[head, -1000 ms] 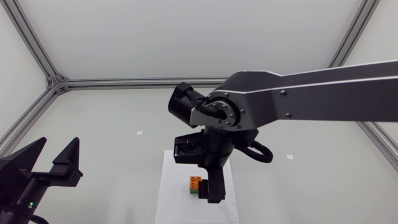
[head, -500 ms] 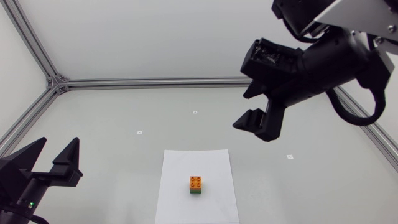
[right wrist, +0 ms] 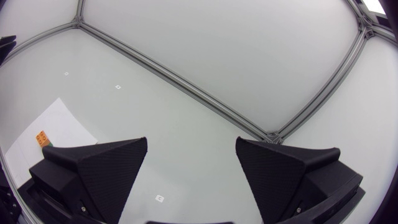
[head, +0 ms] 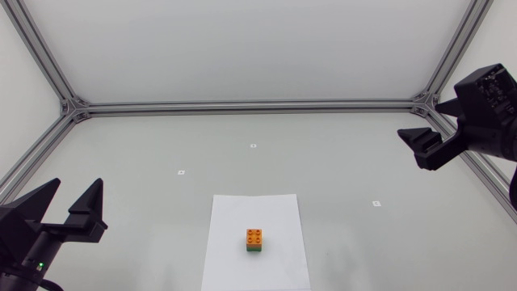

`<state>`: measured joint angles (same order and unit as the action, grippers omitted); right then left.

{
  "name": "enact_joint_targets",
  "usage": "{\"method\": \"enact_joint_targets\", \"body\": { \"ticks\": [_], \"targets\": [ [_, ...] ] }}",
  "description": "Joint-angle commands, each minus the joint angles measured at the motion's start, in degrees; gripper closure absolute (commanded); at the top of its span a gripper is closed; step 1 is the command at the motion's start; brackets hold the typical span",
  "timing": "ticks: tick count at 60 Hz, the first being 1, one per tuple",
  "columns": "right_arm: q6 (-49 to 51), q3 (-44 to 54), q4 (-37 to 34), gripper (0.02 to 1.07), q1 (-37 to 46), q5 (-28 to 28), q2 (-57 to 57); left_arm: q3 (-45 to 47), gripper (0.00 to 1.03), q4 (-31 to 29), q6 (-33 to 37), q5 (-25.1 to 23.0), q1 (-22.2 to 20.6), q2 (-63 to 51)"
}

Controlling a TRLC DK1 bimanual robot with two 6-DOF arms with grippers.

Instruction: Pick up the orange 2x2 brick with the right arm and stack it on top of the green 2x2 brick in the center

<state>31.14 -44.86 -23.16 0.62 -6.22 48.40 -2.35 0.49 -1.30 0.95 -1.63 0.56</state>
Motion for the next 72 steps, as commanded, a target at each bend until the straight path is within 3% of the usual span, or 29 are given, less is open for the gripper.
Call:
{"method": "enact_joint_targets", "body": {
  "ticks": [1, 15, 28, 72],
  "targets": [
    [-1.43, 5.31, 3.73, 0.06, 2.54, -0.02, -3.40, 2.35, 0.04, -0.67, 0.33, -0.16, 0.05, 0.32],
    [-1.60, 17.00, 13.75, 0.06, 6.41, 0.94, -11.22, 2.35, 0.04, -0.67, 0.33, -0.16, 0.05, 0.32],
    [-3.71, 23.06, 15.86, 0.06, 6.41, 2.70, -19.84, 2.35, 0.04, -0.67, 0.33, -0.16, 0.05, 0.32],
    [-24.05, 39.23, 21.27, 0.06, 1.19, 5.31, -41.02, 2.35, 0.04, -0.67, 0.42, -0.16, 0.05, 0.32]
  ]
}}
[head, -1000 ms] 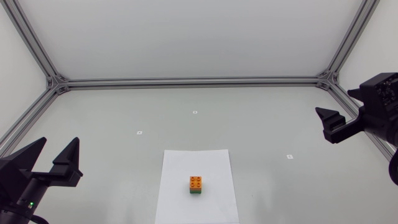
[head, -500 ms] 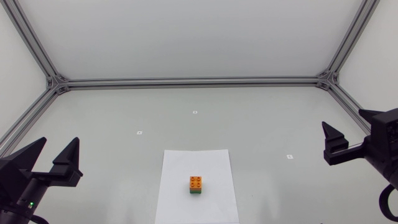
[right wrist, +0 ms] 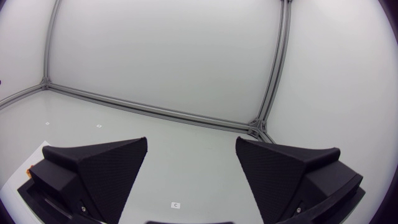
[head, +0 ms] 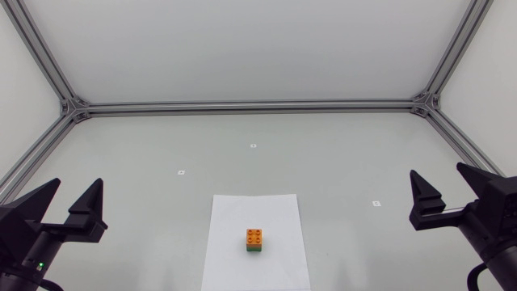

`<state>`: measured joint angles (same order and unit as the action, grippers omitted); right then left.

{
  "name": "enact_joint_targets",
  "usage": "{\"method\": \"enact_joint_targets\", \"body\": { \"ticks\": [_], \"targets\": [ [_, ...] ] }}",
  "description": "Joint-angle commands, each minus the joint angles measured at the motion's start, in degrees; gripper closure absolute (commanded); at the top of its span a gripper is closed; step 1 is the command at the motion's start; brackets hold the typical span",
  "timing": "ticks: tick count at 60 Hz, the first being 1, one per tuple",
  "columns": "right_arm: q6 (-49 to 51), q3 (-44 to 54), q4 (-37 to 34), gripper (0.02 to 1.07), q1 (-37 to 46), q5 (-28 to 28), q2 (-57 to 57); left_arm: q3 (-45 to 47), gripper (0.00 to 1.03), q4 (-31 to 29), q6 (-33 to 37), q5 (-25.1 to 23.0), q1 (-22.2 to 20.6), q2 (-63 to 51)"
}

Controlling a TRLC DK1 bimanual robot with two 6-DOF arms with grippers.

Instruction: Pick up the orange 2x2 brick with the right arm and stack it on top of the green 2x2 brick in the center

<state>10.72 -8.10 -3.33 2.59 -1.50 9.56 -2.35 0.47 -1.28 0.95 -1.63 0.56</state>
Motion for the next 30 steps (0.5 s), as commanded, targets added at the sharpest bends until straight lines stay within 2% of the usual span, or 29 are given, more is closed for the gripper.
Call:
{"method": "enact_joint_targets", "body": {
  "ticks": [1, 15, 30],
  "targets": [
    [-4.05, 2.80, 1.56, 0.06, -0.88, 0.64, -2.62, 2.35, 0.04, -0.65, 0.31, -0.16, 0.05, 0.32],
    [-10.67, 8.06, 3.32, 0.06, -2.58, 1.49, -9.51, 2.35, 0.04, -0.65, 0.31, -0.16, 0.05, 0.32],
    [-10.72, 8.10, 3.33, 0.06, -2.59, 1.50, -9.56, 2.35, 0.04, -0.65, 0.31, -0.16, 0.05, 0.32]
  ]
}}
